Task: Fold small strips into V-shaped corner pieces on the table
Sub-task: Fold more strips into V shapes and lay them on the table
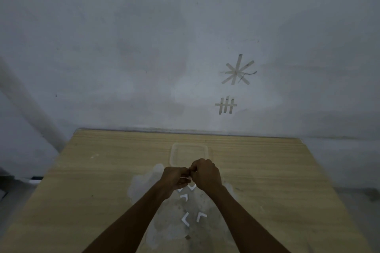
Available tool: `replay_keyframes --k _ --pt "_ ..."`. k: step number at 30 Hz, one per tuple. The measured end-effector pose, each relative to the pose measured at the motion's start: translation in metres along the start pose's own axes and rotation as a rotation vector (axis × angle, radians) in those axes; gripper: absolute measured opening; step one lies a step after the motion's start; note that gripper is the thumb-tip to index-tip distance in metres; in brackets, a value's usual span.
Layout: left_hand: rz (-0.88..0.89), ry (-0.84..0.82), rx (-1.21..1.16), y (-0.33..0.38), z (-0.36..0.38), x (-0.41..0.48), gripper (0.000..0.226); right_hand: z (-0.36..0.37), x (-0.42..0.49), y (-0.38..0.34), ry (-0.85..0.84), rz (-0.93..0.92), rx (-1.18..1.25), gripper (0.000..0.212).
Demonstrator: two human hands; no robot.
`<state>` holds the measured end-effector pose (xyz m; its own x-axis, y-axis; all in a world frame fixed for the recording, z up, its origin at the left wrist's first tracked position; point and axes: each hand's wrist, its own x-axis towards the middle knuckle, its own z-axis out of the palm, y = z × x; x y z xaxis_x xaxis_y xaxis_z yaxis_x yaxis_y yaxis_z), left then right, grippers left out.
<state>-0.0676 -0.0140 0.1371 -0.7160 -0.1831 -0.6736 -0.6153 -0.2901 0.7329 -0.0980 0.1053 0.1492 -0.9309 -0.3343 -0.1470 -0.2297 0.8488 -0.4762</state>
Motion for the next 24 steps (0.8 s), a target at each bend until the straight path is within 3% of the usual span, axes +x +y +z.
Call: replay_keyframes --k 9,24 --pt "0.009 0.014 0.038 -0.001 -0.002 0.005 0.016 0.002 0.001 0.0 0.04 0.025 0.048 0.017" --pt "0.03 -0.079 0.129 0.003 -0.014 0.01 0.017 0.003 0.014 -0.001 -0.038 0.049 0.099 0.009"
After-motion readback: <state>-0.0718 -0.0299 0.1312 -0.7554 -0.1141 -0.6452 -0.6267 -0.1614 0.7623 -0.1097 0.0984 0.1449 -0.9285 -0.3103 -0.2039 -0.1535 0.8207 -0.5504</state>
